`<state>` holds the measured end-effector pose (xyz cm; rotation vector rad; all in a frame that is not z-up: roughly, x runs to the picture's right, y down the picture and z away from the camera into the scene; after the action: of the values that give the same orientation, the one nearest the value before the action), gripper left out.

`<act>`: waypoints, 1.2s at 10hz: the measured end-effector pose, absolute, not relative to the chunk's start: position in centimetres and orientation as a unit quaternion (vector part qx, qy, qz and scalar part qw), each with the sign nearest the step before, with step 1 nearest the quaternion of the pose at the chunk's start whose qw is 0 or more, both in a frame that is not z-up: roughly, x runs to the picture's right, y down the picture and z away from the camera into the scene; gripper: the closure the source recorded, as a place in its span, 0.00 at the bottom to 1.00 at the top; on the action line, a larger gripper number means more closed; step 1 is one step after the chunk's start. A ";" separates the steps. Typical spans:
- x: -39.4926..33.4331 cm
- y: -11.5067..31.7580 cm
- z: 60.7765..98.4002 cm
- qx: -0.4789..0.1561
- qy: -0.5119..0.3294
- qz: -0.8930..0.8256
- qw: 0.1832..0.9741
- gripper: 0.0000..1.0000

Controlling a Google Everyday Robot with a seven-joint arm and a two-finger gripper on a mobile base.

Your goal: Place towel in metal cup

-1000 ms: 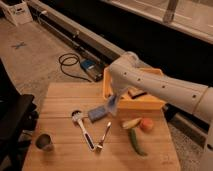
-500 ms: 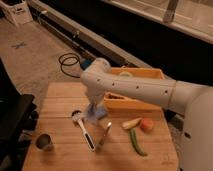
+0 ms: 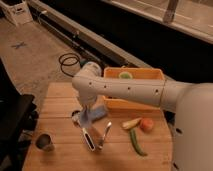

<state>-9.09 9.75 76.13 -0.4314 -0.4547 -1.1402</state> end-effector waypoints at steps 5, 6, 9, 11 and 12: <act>-11.9 10.6 75.8 -0.184 -0.235 -0.554 0.778 1.00; -14.0 11.1 75.6 -0.177 -0.247 -0.565 0.767 1.00; -21.8 13.1 74.2 -0.148 -0.294 -0.604 0.726 1.00; -26.7 15.4 71.9 -0.125 -0.324 -0.637 0.688 1.00; -28.1 16.4 70.6 -0.117 -0.332 -0.650 0.673 1.00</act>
<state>-28.14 16.42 70.60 -0.2640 -0.7481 -1.4635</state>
